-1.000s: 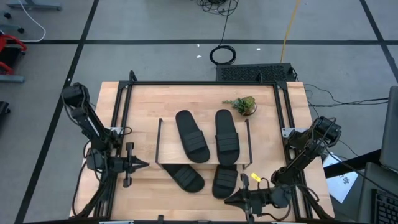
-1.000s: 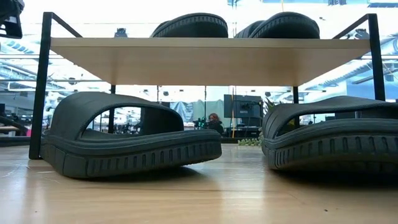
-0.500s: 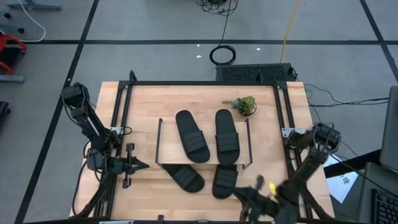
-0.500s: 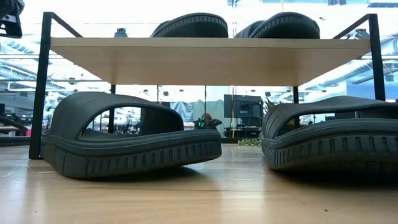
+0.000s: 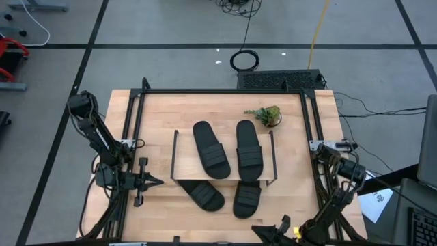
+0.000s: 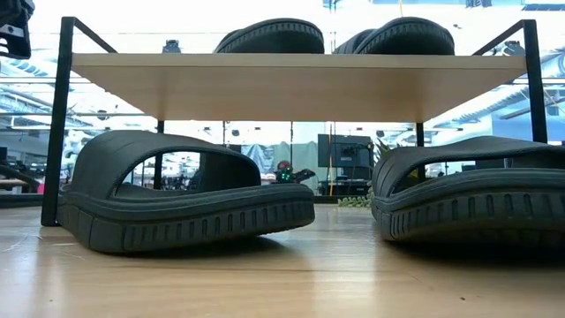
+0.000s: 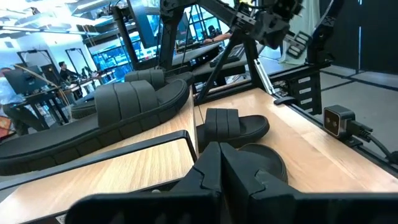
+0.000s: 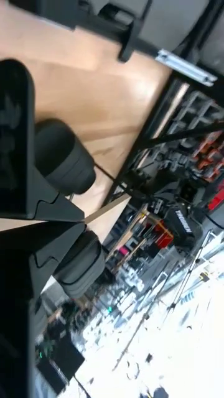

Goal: Pick and place slides into the shelf
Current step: Adjust the black slide under the shelf

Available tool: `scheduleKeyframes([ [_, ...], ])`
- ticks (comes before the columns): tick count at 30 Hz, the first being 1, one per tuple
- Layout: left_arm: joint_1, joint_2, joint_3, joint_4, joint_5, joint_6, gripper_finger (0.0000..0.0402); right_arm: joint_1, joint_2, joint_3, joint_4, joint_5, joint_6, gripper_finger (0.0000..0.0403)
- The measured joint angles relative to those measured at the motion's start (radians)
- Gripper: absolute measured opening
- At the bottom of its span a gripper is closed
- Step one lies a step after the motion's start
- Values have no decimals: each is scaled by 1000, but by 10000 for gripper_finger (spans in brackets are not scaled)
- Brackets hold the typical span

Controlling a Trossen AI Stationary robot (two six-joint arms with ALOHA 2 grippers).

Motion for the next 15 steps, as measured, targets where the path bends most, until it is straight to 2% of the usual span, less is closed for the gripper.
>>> scheduleKeyframes([
  [4,0,0,0,0,0,-19,11,-51,61,57,57,-1,-85,0],
  [8,0,0,0,0,0,-47,20,-103,78,76,75,0,-37,8],
  [11,0,0,0,0,0,-69,20,-125,88,80,90,0,6,42],
  [15,0,0,0,0,1,-91,21,-131,83,106,120,0,13,123],
])
